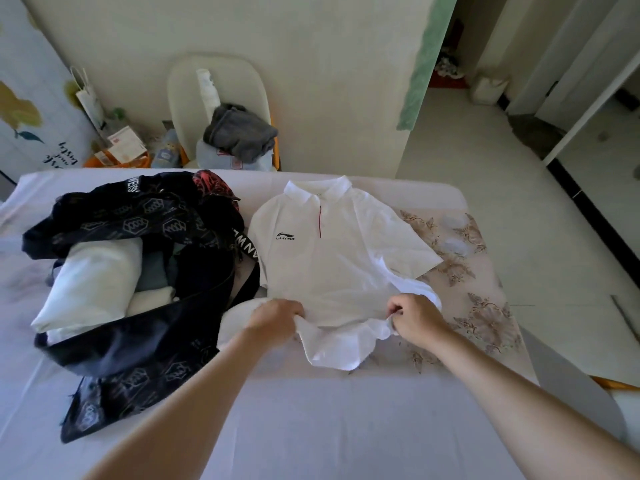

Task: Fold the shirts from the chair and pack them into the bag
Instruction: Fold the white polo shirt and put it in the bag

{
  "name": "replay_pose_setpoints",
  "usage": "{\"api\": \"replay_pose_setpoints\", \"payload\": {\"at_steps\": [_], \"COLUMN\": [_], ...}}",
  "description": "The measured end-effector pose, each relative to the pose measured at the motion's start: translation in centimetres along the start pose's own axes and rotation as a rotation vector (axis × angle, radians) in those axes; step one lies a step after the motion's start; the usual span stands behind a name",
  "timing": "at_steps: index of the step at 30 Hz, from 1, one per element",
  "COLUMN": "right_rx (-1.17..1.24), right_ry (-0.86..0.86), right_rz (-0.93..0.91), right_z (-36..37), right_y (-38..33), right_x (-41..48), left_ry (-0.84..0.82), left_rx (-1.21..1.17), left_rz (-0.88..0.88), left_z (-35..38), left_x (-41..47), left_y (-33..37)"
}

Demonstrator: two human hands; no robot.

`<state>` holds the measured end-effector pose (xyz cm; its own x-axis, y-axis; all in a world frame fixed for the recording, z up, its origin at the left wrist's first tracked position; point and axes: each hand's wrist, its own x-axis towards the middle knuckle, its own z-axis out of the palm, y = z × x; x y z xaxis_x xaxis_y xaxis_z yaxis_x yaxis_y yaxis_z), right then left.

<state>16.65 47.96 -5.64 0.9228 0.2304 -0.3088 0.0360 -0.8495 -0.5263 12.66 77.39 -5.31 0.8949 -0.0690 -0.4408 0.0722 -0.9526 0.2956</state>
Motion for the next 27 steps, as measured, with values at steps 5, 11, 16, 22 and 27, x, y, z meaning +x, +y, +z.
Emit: {"api": "replay_pose_setpoints", "payload": {"at_steps": [5, 11, 16, 22, 27], "right_rx": [-0.44, -0.399, -0.432, -0.567, -0.584], "right_ry": [-0.579, -0.314, -0.143, -0.328, -0.17], "right_rz": [0.234, 0.077, -0.254, -0.051, 0.022], "right_z": [-3.4, -0.7, 2.1, 3.3, 0.6], "right_y": [-1.2, -0.6, -1.8, 1.3, 6.0], "right_x": [-2.6, -3.0, -2.2, -1.0, -2.4], "left_ry": [-0.737, -0.597, 0.031, -0.211, -0.234], "left_rx": [-0.034, -0.294, 0.127, 0.342, 0.159], "left_rz": [-0.114, 0.021, 0.195, 0.179, 0.361], "left_z": [-3.3, 0.7, 3.4, 5.5, 5.0], "left_x": [-3.0, -2.1, 0.9, 1.9, 3.5], "left_y": [2.1, 3.8, 3.6, 3.4, 6.6]}}
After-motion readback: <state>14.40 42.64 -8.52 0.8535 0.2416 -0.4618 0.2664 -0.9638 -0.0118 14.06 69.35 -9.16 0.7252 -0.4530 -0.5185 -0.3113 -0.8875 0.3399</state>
